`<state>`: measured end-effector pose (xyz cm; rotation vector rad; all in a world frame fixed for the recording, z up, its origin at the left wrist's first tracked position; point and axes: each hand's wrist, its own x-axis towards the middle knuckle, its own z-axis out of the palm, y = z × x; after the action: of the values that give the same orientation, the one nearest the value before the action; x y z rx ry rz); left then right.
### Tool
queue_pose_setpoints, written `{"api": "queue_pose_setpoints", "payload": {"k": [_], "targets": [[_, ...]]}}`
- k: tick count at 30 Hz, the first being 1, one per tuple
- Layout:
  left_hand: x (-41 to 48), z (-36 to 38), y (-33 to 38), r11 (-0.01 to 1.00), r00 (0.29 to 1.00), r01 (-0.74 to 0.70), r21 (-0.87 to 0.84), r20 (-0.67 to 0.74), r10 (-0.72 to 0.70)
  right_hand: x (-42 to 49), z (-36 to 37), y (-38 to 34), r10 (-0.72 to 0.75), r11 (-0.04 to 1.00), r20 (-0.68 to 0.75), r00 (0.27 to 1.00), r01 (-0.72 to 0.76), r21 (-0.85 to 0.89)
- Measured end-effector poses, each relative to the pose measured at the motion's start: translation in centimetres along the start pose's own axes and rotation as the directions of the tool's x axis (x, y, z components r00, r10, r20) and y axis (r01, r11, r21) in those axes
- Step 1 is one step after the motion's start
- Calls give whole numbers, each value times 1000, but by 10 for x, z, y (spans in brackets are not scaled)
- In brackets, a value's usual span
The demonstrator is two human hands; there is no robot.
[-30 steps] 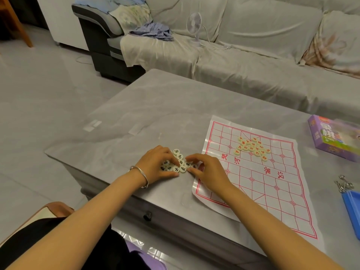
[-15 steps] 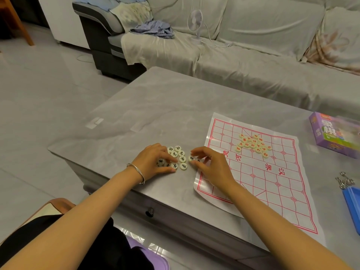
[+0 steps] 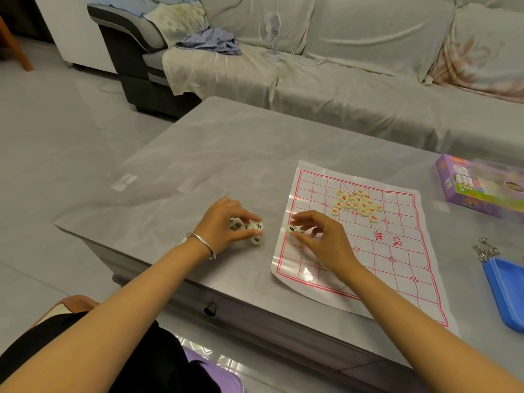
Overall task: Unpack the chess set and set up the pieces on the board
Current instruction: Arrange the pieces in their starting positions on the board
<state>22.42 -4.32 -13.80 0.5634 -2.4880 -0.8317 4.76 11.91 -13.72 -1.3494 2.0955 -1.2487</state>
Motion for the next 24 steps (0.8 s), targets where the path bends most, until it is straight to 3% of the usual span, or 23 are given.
{"api": "queue_pose_setpoints", "payload": {"k": [7, 10, 13, 16, 21, 24], "targets": [[41, 62, 76, 991, 983, -40, -128, 170, 62, -38, -65, 37, 153, 987, -130, 980, -158, -30], [53, 93, 94, 995, 962, -31, -90, 268, 55, -52, -81, 49, 183, 979, -164, 969, -195, -60], [54, 116, 97, 998, 928, -46, 50, 371, 24, -65, -88, 61, 195, 971, -138, 971, -210, -110], [49, 121, 93, 1000, 935, 2, 22, 355, -9, -72, -88, 67, 206, 967, -111, 972, -220, -127], [45, 107, 88, 999, 926, -35, 18, 376, 26, -67, -85, 58, 183, 972, -106, 977, -196, -131], [38, 80, 70, 999, 954, -30, 37, 299, 18, -55, -75, 40, 147, 982, -95, 985, -157, -103]]}}
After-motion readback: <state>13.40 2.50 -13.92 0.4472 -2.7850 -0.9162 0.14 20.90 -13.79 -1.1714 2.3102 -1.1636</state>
